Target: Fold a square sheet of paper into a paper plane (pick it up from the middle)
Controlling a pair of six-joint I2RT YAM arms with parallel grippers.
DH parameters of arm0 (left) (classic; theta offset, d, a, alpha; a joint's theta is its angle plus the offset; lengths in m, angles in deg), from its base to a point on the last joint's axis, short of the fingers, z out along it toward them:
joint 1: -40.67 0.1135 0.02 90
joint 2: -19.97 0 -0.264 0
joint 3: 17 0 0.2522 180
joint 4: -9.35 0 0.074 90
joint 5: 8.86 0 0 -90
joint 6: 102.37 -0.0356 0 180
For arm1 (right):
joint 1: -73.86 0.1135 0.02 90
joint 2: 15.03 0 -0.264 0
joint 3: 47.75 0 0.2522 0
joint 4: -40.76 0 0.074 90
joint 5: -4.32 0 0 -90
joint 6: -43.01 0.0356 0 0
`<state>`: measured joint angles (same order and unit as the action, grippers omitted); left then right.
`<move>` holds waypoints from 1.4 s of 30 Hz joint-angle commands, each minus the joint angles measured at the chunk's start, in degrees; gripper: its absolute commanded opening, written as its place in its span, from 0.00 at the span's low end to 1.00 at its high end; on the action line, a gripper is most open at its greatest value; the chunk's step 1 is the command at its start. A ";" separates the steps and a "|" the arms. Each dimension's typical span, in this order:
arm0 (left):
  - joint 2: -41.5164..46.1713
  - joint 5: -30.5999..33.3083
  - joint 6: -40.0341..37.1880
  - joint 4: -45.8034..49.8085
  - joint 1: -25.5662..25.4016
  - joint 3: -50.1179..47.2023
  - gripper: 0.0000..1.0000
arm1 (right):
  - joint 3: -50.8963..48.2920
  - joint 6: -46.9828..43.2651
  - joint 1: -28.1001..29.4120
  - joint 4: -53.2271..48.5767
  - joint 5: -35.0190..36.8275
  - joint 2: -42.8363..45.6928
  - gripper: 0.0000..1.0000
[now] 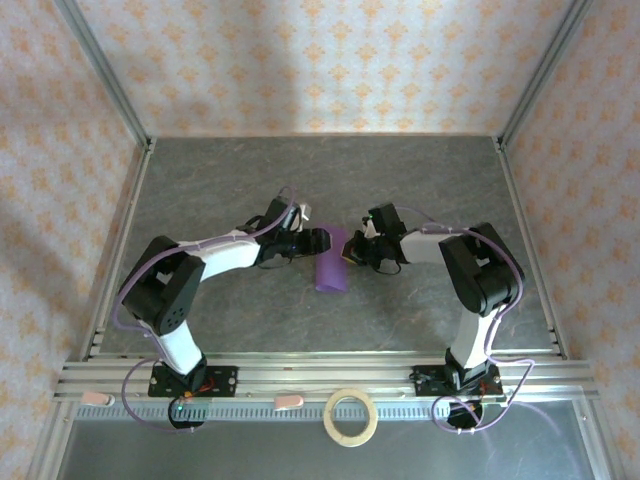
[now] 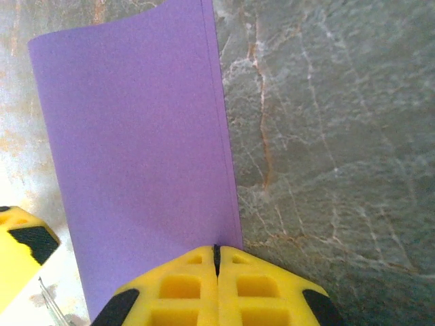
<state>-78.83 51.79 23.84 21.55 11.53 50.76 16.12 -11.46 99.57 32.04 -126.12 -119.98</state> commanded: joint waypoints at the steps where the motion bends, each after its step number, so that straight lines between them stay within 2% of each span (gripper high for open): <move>1: -1.29 -1.06 1.25 -1.86 -0.13 -0.72 0.65 | -2.18 1.13 -0.11 -2.60 2.77 -1.81 0.00; 9: -4.58 -2.74 -0.16 -1.07 -1.04 0.59 0.61 | -2.47 1.75 -0.14 -1.82 1.86 -1.84 0.00; 14: -6.36 -0.07 -1.92 1.92 -1.92 1.81 0.57 | -2.56 1.91 -0.13 -1.61 1.56 -1.78 0.00; 22: -7.37 5.30 -5.49 6.48 -2.09 2.25 0.43 | -0.38 1.34 -0.14 -2.31 0.91 -1.06 0.00; 25: -7.46 6.29 -6.03 7.03 -2.16 2.25 0.42 | 1.76 0.49 -0.07 -4.36 1.29 -0.98 0.00; 30: -7.54 6.87 -6.14 6.89 -2.14 1.73 0.42 | 3.27 0.65 -0.20 -4.80 2.20 1.32 0.10; 37: -7.54 7.70 -7.26 8.12 -2.14 2.49 0.41 | 1.31 1.66 -2.78 -3.85 2.84 6.90 0.17; 39: -7.57 7.92 -7.80 8.65 -2.19 3.02 0.41 | -0.75 2.62 -4.01 -1.31 1.83 8.99 0.17; 42: -7.63 8.33 -8.66 9.47 -2.14 3.77 0.41 | -3.07 3.93 -5.91 2.38 -4.26 9.96 0.17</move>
<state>-84.98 56.19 17.37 26.31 9.15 53.47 15.05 -9.06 94.94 30.90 -126.36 -111.39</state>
